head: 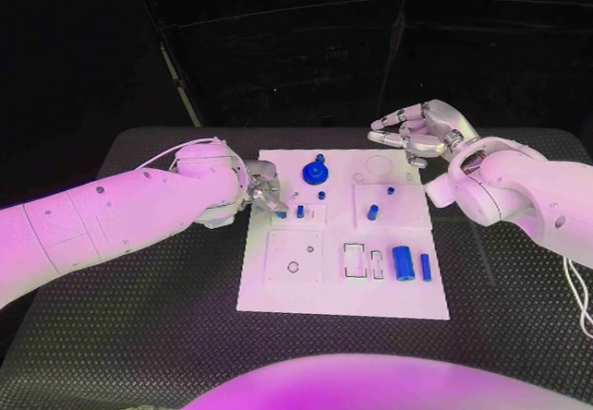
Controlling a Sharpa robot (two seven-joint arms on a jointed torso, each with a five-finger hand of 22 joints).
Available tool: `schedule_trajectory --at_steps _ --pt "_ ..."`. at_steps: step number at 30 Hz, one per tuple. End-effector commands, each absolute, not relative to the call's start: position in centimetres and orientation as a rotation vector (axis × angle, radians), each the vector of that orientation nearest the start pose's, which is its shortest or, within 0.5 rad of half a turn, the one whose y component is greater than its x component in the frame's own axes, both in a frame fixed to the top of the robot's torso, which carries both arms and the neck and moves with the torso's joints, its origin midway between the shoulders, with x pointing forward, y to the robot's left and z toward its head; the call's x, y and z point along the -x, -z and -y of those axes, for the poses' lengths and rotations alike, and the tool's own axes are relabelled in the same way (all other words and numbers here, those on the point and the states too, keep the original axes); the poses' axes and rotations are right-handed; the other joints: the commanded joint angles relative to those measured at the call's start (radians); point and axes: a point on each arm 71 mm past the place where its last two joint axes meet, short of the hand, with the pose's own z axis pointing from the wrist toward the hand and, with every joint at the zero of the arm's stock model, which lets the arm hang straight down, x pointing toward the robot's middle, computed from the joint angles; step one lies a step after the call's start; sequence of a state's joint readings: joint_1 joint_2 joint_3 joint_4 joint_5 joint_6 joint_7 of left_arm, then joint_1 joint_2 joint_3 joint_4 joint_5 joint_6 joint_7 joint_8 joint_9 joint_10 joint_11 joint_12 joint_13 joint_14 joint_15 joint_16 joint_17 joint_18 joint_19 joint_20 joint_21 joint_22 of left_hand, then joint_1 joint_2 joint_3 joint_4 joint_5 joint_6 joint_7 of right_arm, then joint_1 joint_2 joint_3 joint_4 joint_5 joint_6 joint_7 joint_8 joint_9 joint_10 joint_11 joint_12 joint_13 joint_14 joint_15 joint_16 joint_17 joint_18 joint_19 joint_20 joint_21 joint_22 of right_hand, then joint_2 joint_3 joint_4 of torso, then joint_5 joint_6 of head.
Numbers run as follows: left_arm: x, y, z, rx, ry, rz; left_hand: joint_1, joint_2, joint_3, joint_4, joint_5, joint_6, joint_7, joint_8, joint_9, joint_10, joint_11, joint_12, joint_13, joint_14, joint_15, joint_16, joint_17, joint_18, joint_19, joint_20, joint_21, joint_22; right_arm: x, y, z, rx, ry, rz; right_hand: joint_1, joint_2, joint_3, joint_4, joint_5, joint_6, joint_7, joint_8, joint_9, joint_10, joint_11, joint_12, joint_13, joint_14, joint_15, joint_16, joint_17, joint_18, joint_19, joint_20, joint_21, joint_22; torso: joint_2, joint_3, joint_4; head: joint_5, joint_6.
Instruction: Assemble the parts on the task board
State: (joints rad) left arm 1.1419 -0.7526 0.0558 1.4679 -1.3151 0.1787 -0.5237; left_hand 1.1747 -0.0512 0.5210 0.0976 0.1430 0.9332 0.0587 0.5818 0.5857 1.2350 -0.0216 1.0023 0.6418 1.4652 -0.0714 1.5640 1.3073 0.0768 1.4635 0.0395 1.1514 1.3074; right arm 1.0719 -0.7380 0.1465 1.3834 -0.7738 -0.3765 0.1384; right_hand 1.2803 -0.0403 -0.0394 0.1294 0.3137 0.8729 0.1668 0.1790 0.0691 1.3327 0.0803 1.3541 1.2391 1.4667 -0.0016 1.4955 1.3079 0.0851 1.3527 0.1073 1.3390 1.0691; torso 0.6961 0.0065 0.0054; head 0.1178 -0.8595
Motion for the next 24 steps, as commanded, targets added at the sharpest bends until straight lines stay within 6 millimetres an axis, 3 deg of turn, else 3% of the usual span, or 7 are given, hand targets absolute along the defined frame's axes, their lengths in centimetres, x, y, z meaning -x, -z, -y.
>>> schedule_trajectory --at_steps 1,11,24 --pt "-48.77 22.41 -18.78 -0.016 0.315 -2.258 -0.016 -0.016 0.133 -0.123 0.001 0.012 -0.013 0.014 0.007 0.014 -0.005 0.008 0.007 0.106 -0.008 0.007 0.263 -0.005 0.011 -0.007 0.009 0.167 -51.28 18.56 19.44 -0.540 -1.155 -1.551 -0.008 0.006 -0.007 0.002 0.004 -0.005 0.001 0.004 0.000 -0.007 0.001 0.005 0.001 0.065 0.004 -0.006 0.082 0.010 -0.010 0.000 -0.003 -0.001 0.000 0.0005 -0.0009 -0.001 -0.001" --pt "-48.81 22.42 -18.37 0.005 0.340 -2.259 -0.114 -0.022 0.026 -0.047 -0.007 0.043 -0.031 0.041 0.025 0.032 -0.017 0.025 0.024 0.106 -0.018 0.007 0.263 -0.008 0.017 -0.016 0.026 0.171 -51.26 18.54 19.41 -0.539 -1.155 -1.551 -0.008 0.006 -0.007 0.002 0.004 -0.005 0.001 0.004 0.000 -0.007 0.001 0.005 0.001 0.065 0.004 -0.006 0.082 0.010 -0.010 0.000 -0.003 -0.001 -0.001 0.0010 -0.0009 -0.004 0.000" --pt "-49.39 22.70 -18.17 0.020 0.334 -2.260 -0.125 -0.010 -0.013 -0.029 -0.005 0.050 -0.035 0.044 0.029 0.036 -0.021 0.032 0.034 0.106 -0.022 0.007 0.263 -0.009 0.019 -0.020 0.034 0.173 -51.23 18.52 19.38 -0.539 -1.156 -1.550 -0.008 0.006 -0.007 0.002 0.004 -0.005 0.001 0.004 0.000 -0.007 0.001 0.005 0.001 0.065 0.004 -0.006 0.082 0.010 -0.010 0.000 -0.003 -0.001 -0.001 0.0014 -0.0020 -0.006 0.001"
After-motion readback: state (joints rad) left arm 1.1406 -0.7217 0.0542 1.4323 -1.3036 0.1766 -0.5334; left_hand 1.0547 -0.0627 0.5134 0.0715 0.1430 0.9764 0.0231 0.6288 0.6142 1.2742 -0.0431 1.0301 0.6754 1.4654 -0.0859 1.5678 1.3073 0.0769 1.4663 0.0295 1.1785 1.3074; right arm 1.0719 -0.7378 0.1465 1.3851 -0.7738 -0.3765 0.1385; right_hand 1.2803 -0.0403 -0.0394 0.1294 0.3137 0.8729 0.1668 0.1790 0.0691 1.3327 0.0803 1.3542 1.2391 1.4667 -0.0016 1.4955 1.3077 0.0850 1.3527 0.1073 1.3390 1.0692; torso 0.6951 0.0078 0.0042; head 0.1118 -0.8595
